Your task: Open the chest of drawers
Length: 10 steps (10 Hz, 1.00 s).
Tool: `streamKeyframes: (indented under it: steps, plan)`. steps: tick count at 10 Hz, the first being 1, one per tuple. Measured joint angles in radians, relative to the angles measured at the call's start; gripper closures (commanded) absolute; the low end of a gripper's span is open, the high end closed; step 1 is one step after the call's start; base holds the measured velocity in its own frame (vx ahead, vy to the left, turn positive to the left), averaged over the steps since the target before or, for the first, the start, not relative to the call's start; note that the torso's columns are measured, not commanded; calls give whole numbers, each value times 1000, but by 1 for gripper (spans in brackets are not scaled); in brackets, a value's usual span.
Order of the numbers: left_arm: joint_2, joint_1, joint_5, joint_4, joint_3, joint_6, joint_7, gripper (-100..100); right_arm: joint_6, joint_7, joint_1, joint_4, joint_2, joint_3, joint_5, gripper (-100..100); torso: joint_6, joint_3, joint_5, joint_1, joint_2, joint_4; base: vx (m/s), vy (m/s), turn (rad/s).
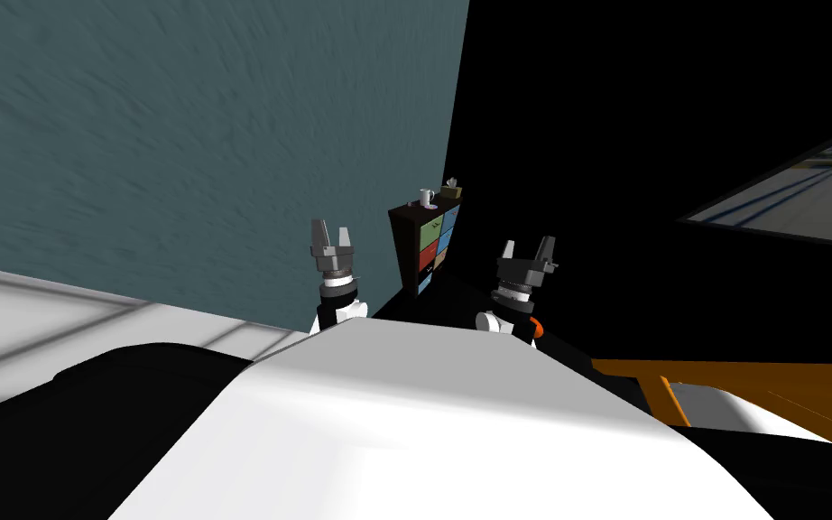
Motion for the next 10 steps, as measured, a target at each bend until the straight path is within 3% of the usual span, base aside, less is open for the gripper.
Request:
streamKeyframes:
  steps: [2,9,10]
  plan:
    - [0,0,0,0,0,0,0,0,0,0,0,0,0,0,0,0,0,-209,0,0,104,105,0,0,0]
    - [0,0,0,0,0,0,0,0,0,0,0,0,0,0,0,0,0,-1234,0,0,618,617,0,0,0]
    - [0,0,0,0,0,0,0,0,0,0,0,0,0,0,0,-100,0,-1382,0,0,691,691,20,-4,42]
